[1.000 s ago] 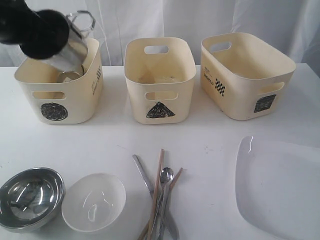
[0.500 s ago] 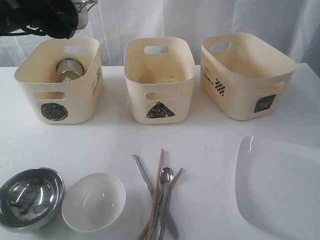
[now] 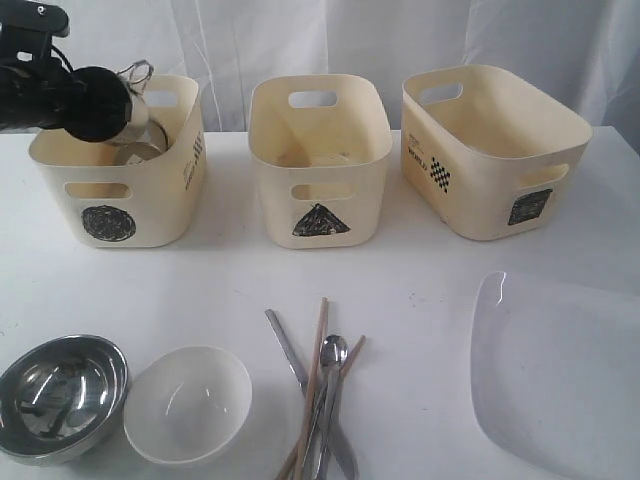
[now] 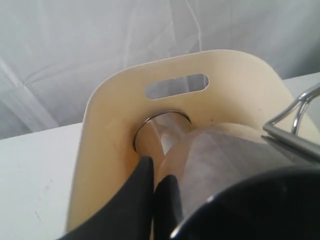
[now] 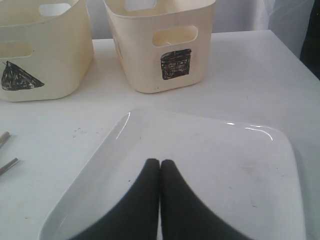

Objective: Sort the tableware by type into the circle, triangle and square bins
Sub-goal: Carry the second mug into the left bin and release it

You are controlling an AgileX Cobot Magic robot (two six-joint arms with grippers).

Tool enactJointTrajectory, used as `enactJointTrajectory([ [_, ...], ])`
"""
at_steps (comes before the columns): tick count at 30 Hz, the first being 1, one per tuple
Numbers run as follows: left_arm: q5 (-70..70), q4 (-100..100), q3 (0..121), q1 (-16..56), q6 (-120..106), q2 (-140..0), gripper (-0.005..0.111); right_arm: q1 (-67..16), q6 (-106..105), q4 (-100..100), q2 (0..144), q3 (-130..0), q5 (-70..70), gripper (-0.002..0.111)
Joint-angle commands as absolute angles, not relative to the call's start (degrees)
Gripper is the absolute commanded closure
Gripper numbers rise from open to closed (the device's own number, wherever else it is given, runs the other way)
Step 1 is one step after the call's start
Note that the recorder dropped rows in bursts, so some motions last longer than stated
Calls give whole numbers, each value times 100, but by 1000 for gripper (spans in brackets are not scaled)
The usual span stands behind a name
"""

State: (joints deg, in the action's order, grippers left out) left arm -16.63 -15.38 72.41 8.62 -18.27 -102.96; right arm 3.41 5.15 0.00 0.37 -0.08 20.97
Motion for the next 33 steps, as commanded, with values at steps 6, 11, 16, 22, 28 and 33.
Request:
enactJointTrajectory([
  [6, -2762, -1483, 7392, 865, -1169, -10536, 107, 339, 490, 0, 0, 0, 2026, 108],
  [11, -1106, -1483, 7898, 865, -1028, -10634, 107, 339, 490, 0, 0, 0, 2026, 108],
  [16, -52, -1483, 8562, 865, -1028, -10701, 107, 339, 490, 0, 0, 0, 2026, 108],
  [22, 192, -1474, 9230, 806, -1033, -11065, 102, 339, 490, 0, 0, 0, 2026, 108],
  [28, 435, -1474, 9407, 806, -1032, -11202, 59, 339, 490, 0, 0, 0, 2026, 108],
  [33, 280, -1474, 9407, 806, -1032, -11141, 38, 339, 490, 0, 0, 0, 2026, 108],
])
